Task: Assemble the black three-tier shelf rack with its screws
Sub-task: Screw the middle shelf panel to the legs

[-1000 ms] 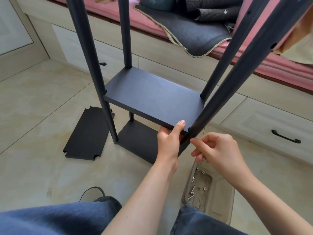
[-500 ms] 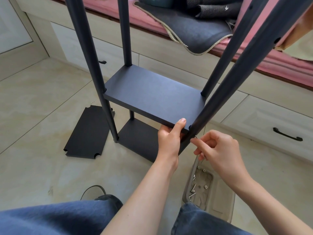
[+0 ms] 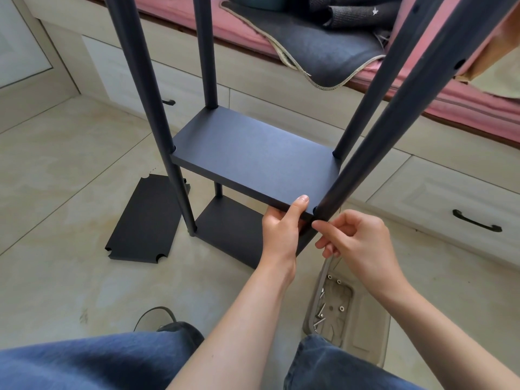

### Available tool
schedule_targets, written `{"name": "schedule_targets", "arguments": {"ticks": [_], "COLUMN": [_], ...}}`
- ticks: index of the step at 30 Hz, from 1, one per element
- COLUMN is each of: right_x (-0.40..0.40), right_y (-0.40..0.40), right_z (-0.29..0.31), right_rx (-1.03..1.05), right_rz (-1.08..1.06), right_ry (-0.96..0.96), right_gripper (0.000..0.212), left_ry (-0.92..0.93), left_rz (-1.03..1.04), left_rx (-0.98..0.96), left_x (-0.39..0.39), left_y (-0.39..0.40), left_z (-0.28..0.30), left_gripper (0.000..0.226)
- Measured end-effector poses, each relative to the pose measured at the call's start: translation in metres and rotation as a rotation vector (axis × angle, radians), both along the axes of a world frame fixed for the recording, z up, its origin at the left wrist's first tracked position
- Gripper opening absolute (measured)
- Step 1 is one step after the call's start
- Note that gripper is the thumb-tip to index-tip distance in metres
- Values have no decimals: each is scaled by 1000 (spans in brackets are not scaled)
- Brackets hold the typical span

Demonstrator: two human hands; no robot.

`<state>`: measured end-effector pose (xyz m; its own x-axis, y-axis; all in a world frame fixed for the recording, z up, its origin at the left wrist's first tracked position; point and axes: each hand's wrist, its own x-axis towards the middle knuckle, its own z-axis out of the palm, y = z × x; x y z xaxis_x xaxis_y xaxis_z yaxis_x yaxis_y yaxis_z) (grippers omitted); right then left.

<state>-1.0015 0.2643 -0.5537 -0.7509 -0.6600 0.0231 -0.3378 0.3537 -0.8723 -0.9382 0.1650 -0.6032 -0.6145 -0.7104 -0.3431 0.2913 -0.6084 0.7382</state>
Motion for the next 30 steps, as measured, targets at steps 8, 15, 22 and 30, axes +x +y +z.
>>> {"name": "schedule_targets", "arguments": {"ticks": [8,15,22,30], "right_x": [2,1,6,0], "right_y": [9,14,11,13], "right_z": [1,-2,-8,-8], "right_rx": [45,18,-50,3], "right_rz": [64,103,59,41], "right_ry": [35,86,-143,-11], "right_gripper": [10,11,16,20], "left_ry": [2,-3,6,9], "left_rz": [-5,-7,-5,-26], "left_rx": [-1,-4,0,5], "left_x": [1,2,3,1], "left_y": [0,1,2,2], "left_z": [1,4,7,6], "left_gripper": [18,19,14,16]}}
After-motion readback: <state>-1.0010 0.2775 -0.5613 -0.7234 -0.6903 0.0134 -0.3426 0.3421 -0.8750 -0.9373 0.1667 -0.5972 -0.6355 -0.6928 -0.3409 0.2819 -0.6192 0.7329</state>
